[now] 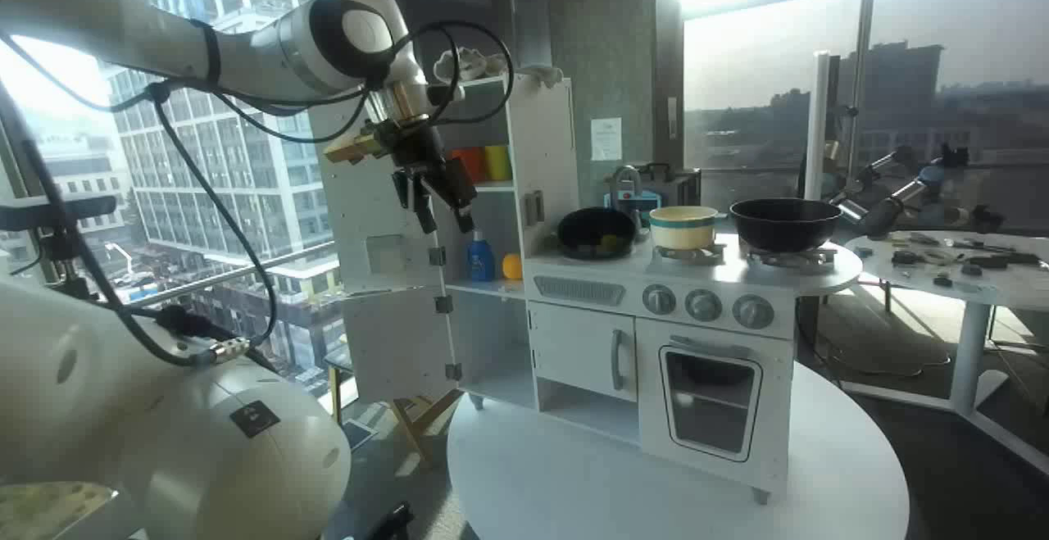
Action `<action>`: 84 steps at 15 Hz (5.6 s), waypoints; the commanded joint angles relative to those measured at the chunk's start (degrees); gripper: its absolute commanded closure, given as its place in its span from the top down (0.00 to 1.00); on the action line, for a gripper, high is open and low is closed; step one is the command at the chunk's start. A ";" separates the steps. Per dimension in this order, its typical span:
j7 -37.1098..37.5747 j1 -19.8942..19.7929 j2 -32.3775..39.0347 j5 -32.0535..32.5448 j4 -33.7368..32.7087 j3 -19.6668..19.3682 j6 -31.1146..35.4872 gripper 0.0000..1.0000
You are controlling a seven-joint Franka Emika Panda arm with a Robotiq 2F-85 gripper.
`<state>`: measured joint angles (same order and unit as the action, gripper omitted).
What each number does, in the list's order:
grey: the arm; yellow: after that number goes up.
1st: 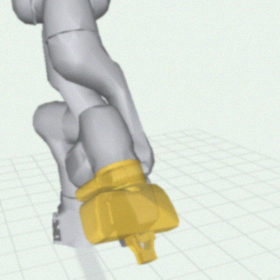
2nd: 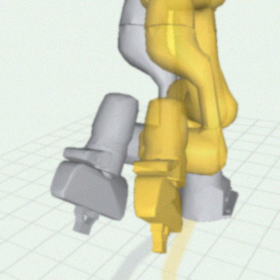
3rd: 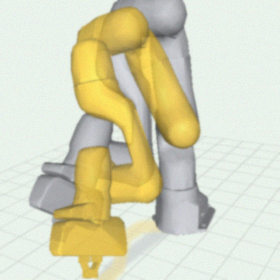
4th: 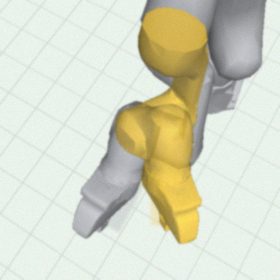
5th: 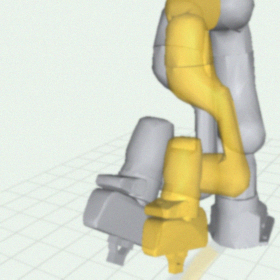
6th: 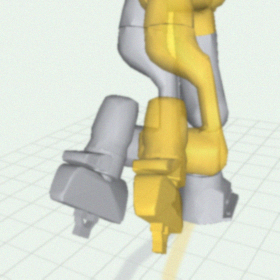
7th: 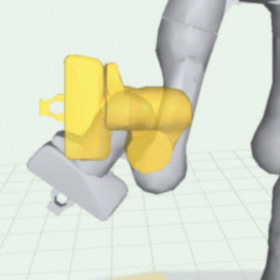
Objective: Firstly, shift the bottle to the plastic pot, then the yellow and brown toys to the bowl
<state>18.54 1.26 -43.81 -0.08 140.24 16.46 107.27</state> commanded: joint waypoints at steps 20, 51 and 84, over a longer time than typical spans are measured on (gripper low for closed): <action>-2.72 4.91 6.36 -5.69 3.56 -1.60 8.29 1.00; 20.87 9.07 45.87 45.44 -11.18 4.83 61.44 1.00; 49.60 12.73 69.98 84.05 -35.52 -5.70 69.17 1.00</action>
<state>66.15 11.63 24.51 80.35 109.28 11.72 177.93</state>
